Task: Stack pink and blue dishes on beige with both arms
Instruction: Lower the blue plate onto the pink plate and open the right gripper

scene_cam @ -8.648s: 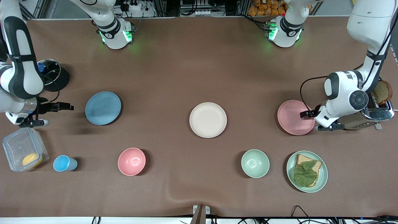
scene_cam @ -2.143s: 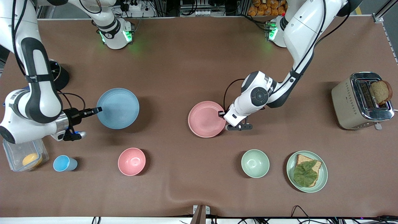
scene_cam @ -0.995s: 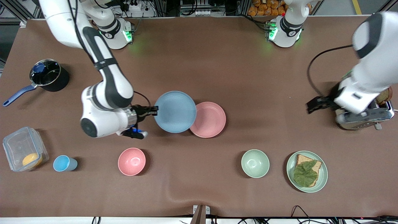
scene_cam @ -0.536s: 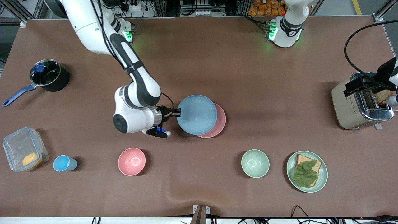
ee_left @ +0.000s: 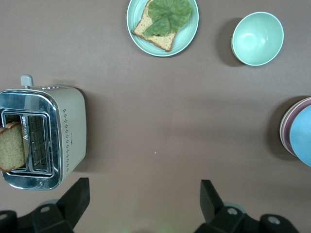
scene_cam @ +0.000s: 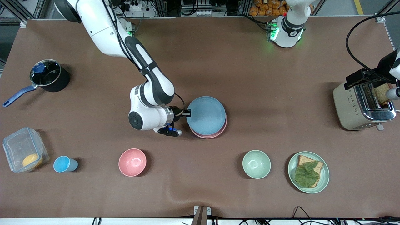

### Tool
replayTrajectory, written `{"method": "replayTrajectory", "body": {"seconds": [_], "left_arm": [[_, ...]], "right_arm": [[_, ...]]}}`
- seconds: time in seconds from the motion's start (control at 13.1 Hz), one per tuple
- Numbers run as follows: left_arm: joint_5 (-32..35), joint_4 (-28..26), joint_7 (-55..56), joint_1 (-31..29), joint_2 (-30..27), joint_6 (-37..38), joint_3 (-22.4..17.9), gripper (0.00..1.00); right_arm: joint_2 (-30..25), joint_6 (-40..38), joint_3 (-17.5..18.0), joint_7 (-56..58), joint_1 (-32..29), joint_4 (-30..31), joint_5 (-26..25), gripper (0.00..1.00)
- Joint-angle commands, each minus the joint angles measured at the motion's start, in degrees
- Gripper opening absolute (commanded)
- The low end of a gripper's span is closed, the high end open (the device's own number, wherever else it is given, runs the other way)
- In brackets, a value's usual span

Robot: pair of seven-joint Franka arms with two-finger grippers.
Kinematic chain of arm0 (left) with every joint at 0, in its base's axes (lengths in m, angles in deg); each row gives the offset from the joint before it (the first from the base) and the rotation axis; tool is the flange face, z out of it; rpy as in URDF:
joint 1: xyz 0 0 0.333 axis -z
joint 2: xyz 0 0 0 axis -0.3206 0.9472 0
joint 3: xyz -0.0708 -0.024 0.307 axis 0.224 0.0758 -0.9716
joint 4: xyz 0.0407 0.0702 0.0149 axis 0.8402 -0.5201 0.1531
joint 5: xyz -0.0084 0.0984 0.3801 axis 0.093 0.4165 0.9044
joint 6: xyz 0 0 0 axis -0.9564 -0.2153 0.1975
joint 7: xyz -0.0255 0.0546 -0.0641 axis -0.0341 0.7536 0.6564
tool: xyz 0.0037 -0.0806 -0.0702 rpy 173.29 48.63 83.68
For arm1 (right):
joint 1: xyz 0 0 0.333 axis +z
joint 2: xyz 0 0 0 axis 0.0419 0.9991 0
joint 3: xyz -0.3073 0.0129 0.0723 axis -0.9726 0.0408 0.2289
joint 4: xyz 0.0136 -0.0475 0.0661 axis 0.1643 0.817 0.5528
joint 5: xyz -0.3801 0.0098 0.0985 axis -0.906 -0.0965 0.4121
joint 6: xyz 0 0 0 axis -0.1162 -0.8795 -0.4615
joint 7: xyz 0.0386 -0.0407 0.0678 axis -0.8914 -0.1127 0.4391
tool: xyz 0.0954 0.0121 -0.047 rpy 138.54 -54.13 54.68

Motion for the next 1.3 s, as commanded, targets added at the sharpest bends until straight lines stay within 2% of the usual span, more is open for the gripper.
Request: {"method": "replayTrajectory", "body": {"seconds": [0.0,0.23,0.31,0.38,0.77,0.99,1.07,1.22], "left_arm": [[-0.96,0.6,-0.56,-0.64,-1.56,2.27,-0.07,1.0],[-0.96,0.6,-0.56,-0.73,-2.79,2.44,-0.15,1.0],[-0.96,0.6,-0.56,-0.73,-2.8,2.44,-0.16,1.0],[-0.96,0.51,-0.38,-0.38,-2.8,2.97,0.11,1.0],[-1.13,0.42,-0.38,-0.64,-3.06,3.41,-0.24,1.0],[-1.05,0.07,-0.65,-0.73,-3.06,3.85,-0.68,1.0],[-1.05,-0.02,-0.65,-0.64,-2.97,4.72,-0.6,1.0],[-1.13,-0.1,-0.82,-0.64,-2.45,4.73,-0.6,1.0]], "right_arm": [[1.12,1.55,-0.53,-0.48,1.05,-0.93,1.95,0.0],[1.57,1.64,-0.53,-0.48,1.32,-1.63,1.95,0.0],[1.65,1.64,-0.53,-0.48,1.32,-1.72,1.95,0.57],[1.57,1.64,-0.53,-0.56,1.49,-1.72,1.86,1.0],[0.52,0.42,-0.88,-0.21,-0.43,-3.91,1.34,1.0],[-0.62,-6.85,-1.14,0.75,-6.31,-4.79,0.72,1.0],[-1.24,-10.8,-1.23,1.1,-8.85,-5.32,-0.58,1.0],[-2.12,-18.79,-1.06,1.63,-14.56,-8.65,-8.55,1.0]]}}
